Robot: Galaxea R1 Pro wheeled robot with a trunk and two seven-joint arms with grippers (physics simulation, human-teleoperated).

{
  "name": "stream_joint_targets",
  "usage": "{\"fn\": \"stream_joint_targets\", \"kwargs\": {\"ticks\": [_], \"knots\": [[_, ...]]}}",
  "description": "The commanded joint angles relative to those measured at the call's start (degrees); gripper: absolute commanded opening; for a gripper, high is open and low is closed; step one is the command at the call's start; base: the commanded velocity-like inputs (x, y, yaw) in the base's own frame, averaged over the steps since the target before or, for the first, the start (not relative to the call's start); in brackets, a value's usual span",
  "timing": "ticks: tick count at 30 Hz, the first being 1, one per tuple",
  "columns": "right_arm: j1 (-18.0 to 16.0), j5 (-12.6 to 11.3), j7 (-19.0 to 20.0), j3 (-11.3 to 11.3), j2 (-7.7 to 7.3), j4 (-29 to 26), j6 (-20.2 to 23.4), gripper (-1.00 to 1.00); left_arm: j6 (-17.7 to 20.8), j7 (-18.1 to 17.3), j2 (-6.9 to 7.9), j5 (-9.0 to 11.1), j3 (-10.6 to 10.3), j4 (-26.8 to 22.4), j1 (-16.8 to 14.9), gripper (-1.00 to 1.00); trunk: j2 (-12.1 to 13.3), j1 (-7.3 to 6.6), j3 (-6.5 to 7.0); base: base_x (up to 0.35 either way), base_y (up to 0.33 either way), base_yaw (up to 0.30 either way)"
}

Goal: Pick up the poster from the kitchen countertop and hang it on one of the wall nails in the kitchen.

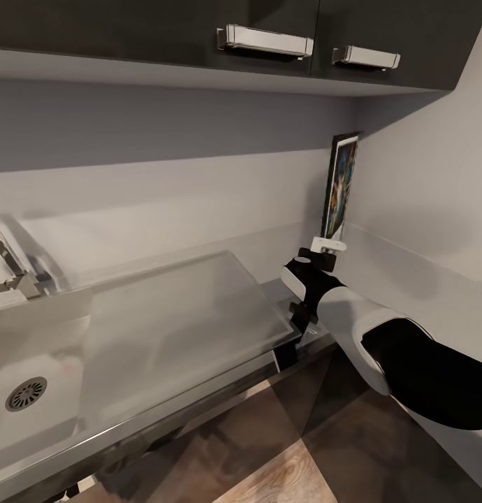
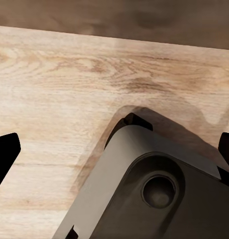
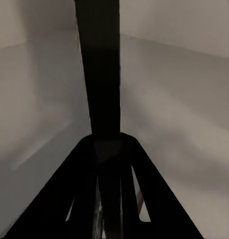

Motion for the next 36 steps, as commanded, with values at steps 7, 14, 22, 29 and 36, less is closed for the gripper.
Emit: {"fn": "stream_joint_targets", "kwargs": {"ticks": [7,14,22,29,36], "knots": [[0.0,-0.7,-0.2,0.5,0.00,0.0,-0.3,-1.00,0.1,-0.4,-0.02,0.6,0.1,0.0,0.0,1.00,0.0,0.00,-0.04,-0.001,0.000,0.000],[0.0,-0.7,-0.2,0.5,-0.05,-0.1,-0.3,-1.00,0.1,-0.4,0.11,0.6,0.1,0.0,0.0,1.00,0.0,0.00,-0.04,-0.160,0.000,0.000],[0.0,-0.7,-0.2,0.5,-0.05,-0.3,-0.4,-1.00,0.1,-0.4,0.30,0.6,0.1,0.0,0.0,1.00,0.0,0.00,-0.04,-0.117,0.000,0.000],[0.0,-0.7,0.0,0.7,-0.05,-0.7,-0.3,-1.00,0.1,-0.4,0.33,0.6,0.1,0.0,0.0,1.00,0.0,0.00,-0.04,-0.013,0.000,0.000],[0.0,-0.8,0.1,0.7,-0.01,-0.9,-0.4,-1.00,0.1,-0.3,0.33,0.6,0.1,0.0,0.0,1.00,0.0,0.00,-0.04,-0.005,0.000,0.000]]}}
